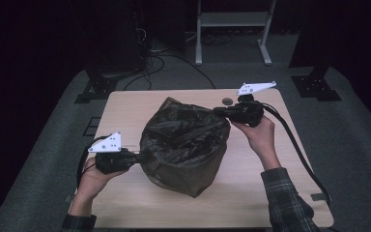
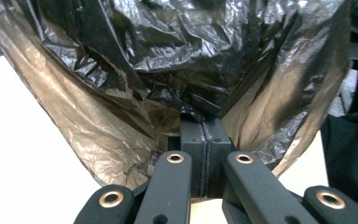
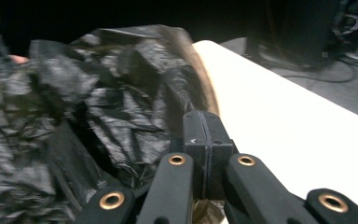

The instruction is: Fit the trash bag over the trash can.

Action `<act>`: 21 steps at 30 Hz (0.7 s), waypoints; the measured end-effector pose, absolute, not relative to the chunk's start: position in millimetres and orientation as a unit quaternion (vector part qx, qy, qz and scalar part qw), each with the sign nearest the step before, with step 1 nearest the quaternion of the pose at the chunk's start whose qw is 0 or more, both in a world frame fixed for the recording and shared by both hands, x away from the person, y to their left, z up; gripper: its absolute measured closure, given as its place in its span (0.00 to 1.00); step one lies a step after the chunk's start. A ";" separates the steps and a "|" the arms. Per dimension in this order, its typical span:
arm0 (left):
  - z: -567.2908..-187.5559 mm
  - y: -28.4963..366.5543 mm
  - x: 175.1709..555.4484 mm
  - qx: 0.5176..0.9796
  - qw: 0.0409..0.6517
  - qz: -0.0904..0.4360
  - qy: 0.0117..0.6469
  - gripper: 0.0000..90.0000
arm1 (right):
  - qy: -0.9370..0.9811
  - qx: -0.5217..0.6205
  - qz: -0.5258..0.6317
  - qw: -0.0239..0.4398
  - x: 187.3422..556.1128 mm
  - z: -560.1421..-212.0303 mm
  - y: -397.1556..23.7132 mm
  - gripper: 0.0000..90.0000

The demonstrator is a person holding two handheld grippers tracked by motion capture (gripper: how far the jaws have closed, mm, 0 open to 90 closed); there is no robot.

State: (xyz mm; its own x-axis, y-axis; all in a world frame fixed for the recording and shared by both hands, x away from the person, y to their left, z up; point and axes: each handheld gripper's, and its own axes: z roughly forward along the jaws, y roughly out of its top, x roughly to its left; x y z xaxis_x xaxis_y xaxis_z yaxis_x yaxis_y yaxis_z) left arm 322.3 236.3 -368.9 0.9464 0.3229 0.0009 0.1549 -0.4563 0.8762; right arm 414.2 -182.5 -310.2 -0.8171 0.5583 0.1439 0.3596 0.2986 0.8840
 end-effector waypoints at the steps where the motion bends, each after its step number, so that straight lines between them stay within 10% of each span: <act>1: -370.6 235.8 323.4 0.850 0.501 0.083 0.142 0.99 | 0.799 0.293 0.515 0.102 416.4 -311.5 -183.0 1.00; 15: -397.6 235.6 339.0 0.859 0.470 0.091 0.180 1.00 | 0.807 0.362 0.457 0.098 442.2 -374.4 -183.2 1.00; 21: -395.6 239.9 337.5 0.853 0.481 0.090 0.183 0.86 | 0.788 0.366 0.481 0.123 436.8 -359.6 -193.3 0.69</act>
